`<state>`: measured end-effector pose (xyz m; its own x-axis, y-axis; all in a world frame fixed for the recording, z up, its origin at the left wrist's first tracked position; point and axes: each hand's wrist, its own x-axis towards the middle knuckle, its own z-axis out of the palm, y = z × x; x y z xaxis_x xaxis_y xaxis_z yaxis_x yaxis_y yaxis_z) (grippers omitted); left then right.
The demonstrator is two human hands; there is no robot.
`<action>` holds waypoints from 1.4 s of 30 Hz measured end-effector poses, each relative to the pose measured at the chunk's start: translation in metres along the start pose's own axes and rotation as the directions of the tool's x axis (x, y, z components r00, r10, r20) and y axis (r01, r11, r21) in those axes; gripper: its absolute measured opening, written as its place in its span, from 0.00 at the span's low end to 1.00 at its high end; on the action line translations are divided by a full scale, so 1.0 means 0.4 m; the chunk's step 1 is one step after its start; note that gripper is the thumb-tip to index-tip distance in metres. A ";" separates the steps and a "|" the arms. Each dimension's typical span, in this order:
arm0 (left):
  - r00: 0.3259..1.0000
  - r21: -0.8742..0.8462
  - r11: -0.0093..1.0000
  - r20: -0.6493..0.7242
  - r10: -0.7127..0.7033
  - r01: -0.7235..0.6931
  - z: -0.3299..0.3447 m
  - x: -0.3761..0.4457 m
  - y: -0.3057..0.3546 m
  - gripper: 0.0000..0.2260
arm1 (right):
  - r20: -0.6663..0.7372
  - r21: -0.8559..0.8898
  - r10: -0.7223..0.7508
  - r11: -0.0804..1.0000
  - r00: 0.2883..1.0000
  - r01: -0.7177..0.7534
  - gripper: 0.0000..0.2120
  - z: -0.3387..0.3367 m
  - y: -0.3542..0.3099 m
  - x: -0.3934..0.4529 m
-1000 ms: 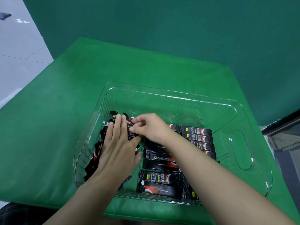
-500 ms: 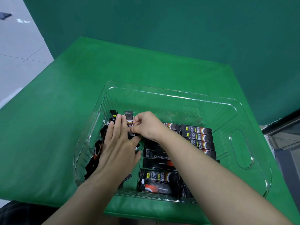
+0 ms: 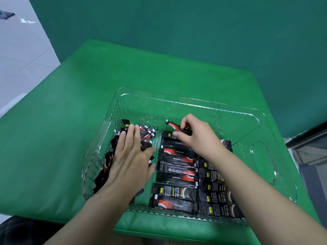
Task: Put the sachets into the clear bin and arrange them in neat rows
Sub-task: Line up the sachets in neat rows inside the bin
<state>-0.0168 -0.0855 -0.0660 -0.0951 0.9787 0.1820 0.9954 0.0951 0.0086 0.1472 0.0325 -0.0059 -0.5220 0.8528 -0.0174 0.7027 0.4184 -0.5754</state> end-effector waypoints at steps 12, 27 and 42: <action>0.999 0.039 0.999 0.032 0.001 -0.002 -0.005 0.002 -0.001 0.21 | 0.101 -0.507 -0.098 0.851 0.990 0.136 0.20 0.044 0.036 -0.010; 0.999 -0.005 0.999 -0.027 -0.044 0.044 -0.018 0.005 0.012 0.46 | 0.123 -0.078 -0.077 0.993 0.989 0.087 0.08 0.077 -0.016 -0.013; 0.999 -0.038 0.999 0.022 -0.038 0.039 -0.030 0.002 0.011 0.51 | 0.231 0.174 0.091 0.976 0.969 -0.133 0.06 0.089 -0.081 -0.007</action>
<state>-0.0123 -0.0865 -0.0540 -0.1330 0.9782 0.1595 0.9906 0.1261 0.0526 0.1087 0.0054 -0.0164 -0.5536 0.7920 -0.2576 0.6706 0.2406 -0.7017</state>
